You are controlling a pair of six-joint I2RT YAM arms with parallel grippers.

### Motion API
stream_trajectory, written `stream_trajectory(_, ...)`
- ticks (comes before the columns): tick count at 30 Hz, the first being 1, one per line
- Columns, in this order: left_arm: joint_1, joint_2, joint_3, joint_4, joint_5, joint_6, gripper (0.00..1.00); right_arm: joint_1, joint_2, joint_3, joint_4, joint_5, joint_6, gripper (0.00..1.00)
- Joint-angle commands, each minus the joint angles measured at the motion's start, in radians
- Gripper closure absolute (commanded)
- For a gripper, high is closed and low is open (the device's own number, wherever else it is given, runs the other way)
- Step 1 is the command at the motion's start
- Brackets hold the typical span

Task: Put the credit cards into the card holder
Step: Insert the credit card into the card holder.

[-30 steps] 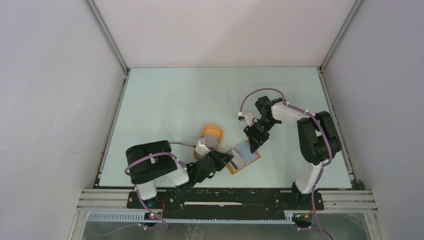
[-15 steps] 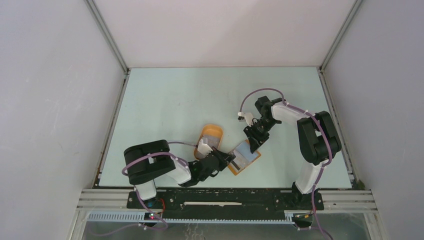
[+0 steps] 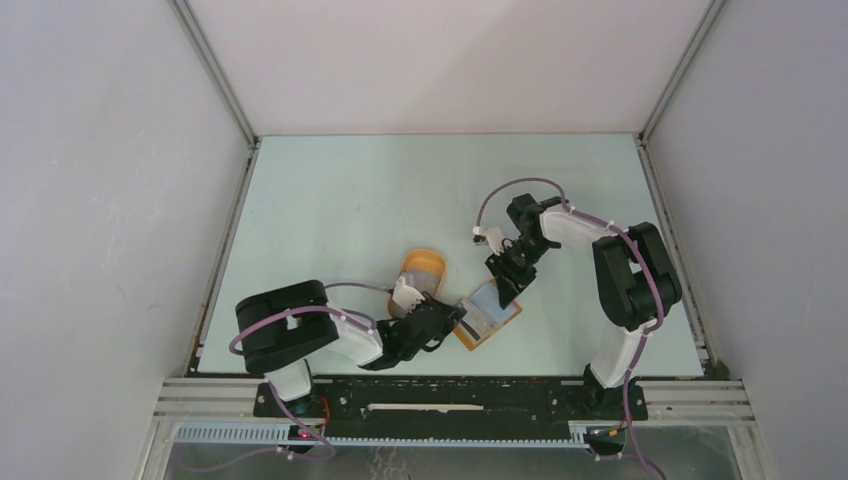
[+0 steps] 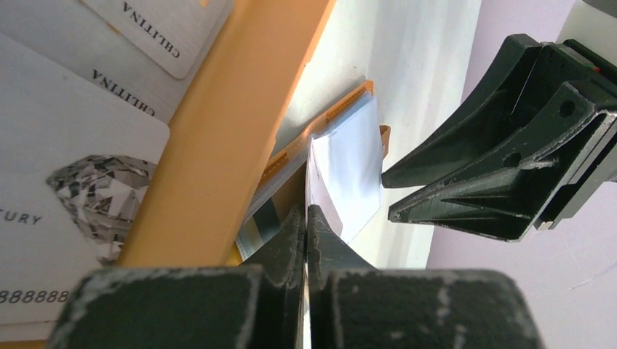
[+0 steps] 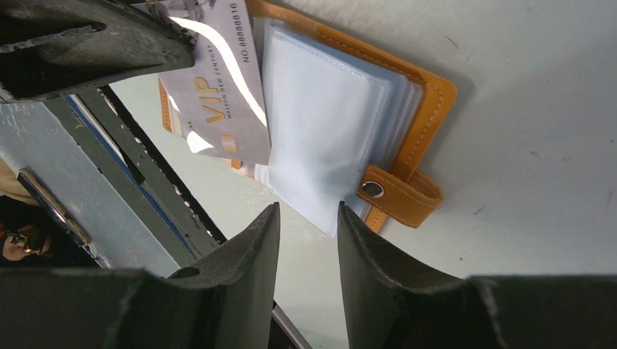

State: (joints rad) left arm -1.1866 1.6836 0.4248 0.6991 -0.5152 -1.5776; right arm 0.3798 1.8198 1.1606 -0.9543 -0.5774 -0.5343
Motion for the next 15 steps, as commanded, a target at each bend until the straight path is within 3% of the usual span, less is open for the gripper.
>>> stream_trajectory(1, 0.002, 0.002, 0.052, -0.112, -0.074, 0.05, 1.0, 0.026, 0.001, 0.024, -0.015, -0.012, -0.013, 0.57)
stream_trajectory(15, 0.001, 0.065, 0.094, -0.069, -0.027, 0.092, 1.0, 0.027, 0.003, 0.024, -0.017, -0.013, -0.014, 0.57)
